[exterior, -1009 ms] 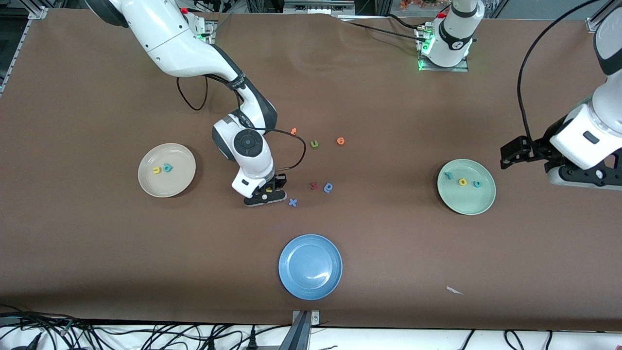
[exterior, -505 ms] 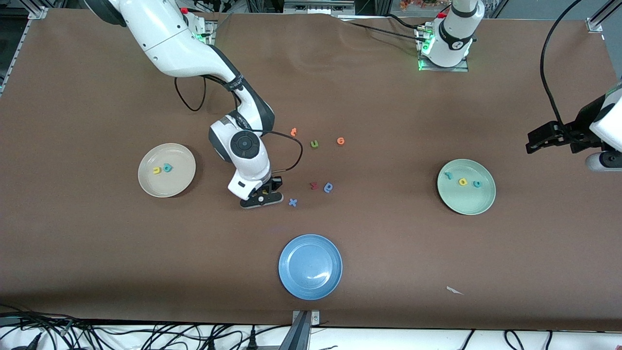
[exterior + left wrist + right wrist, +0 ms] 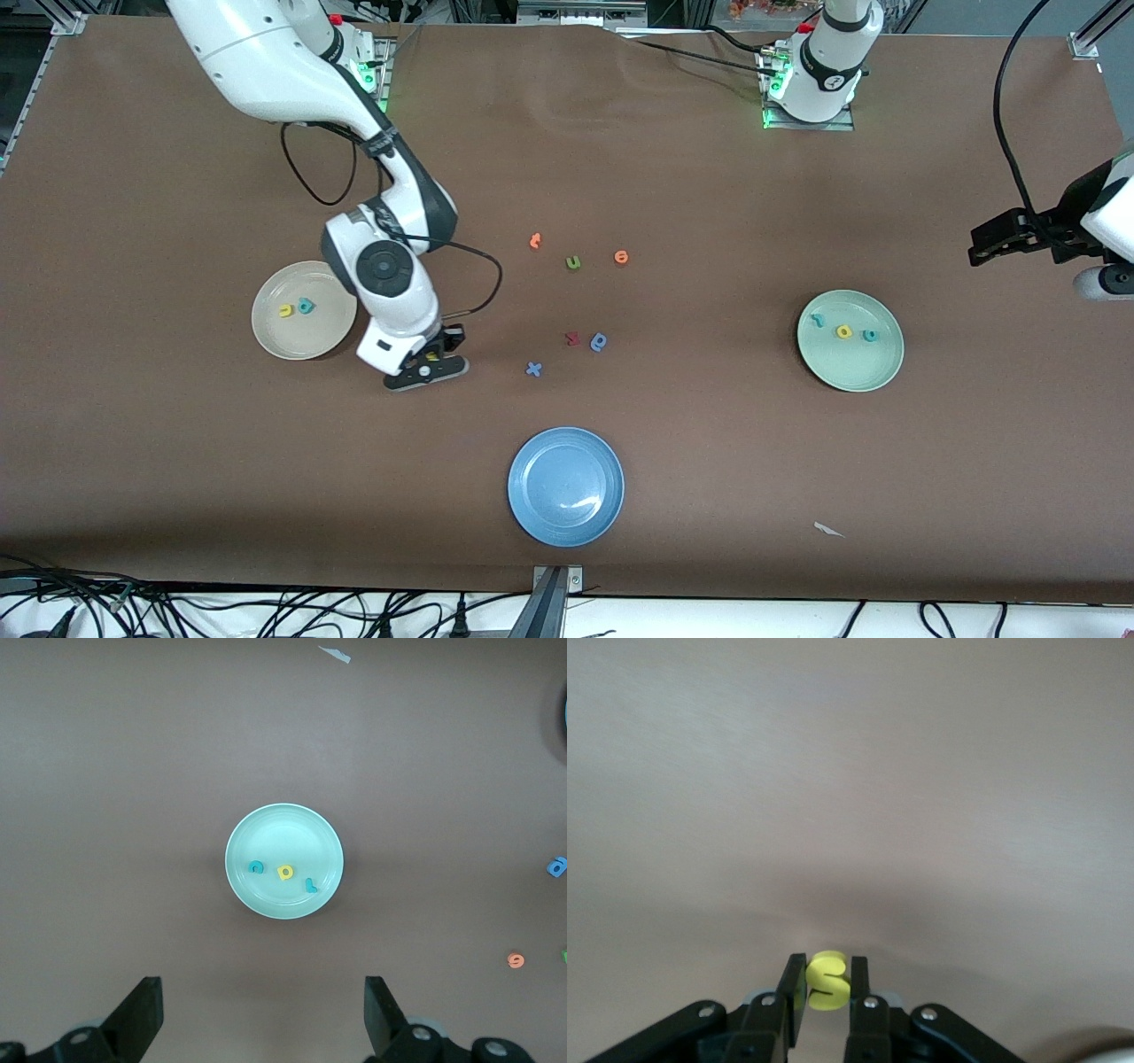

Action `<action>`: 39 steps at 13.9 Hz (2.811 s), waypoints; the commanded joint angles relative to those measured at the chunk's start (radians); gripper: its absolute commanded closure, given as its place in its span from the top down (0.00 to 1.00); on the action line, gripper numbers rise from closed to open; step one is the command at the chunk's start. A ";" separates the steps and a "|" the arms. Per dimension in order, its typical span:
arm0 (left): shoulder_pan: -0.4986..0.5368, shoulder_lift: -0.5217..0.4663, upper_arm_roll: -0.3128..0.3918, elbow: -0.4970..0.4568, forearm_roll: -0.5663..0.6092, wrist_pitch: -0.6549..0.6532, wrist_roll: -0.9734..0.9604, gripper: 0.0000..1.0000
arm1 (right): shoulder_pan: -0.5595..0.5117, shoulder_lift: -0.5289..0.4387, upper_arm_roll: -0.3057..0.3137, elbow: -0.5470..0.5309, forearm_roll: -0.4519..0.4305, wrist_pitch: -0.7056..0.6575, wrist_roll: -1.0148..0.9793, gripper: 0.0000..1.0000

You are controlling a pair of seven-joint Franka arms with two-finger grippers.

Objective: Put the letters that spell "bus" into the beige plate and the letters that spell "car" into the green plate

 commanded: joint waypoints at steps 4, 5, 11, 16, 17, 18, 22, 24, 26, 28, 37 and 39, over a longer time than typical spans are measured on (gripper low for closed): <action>0.001 -0.015 0.008 0.016 0.006 -0.013 -0.001 1.00 | -0.231 -0.240 0.067 -0.283 0.000 0.002 -0.290 0.21; -0.001 -0.015 0.007 0.016 0.007 -0.012 -0.001 1.00 | -0.280 -0.272 0.078 -0.328 0.000 0.002 -0.340 0.21; 0.007 -0.016 0.008 0.020 0.004 -0.012 0.001 1.00 | -0.356 -0.415 0.079 -0.532 0.080 0.002 -0.447 0.29; 0.007 -0.018 0.001 0.020 0.001 -0.019 -0.001 1.00 | -0.357 -0.461 0.079 -0.577 0.143 -0.027 -0.446 0.88; 0.007 -0.025 0.001 0.020 -0.011 -0.020 -0.001 1.00 | -0.357 -0.465 0.079 -0.575 0.147 -0.027 -0.444 1.00; 0.005 -0.032 0.001 0.020 -0.025 -0.020 -0.001 1.00 | -0.357 -0.468 0.079 -0.572 0.150 -0.028 -0.444 1.00; -0.001 -0.055 -0.002 0.019 -0.065 -0.022 -0.001 1.00 | -0.357 -0.513 0.079 -0.525 0.170 -0.053 -0.431 1.00; -0.008 -0.056 -0.005 0.020 -0.071 -0.020 -0.002 1.00 | -0.357 -0.522 0.078 -0.467 0.196 -0.111 -0.415 1.00; -0.008 -0.055 -0.028 0.020 -0.062 -0.020 -0.004 1.00 | -0.357 -0.522 0.073 -0.373 0.196 -0.207 -0.415 1.00; -0.005 -0.056 -0.027 0.020 -0.063 -0.022 -0.002 1.00 | -0.357 -0.521 0.066 -0.264 0.196 -0.325 -0.415 1.00; 0.007 -0.059 -0.015 0.020 -0.054 -0.095 -0.001 1.00 | -0.227 -0.517 -0.095 0.136 0.201 -0.755 -0.414 1.00; 0.007 -0.059 -0.015 0.020 -0.054 -0.114 -0.001 1.00 | -0.212 -0.517 -0.128 0.182 0.231 -0.824 -0.412 1.00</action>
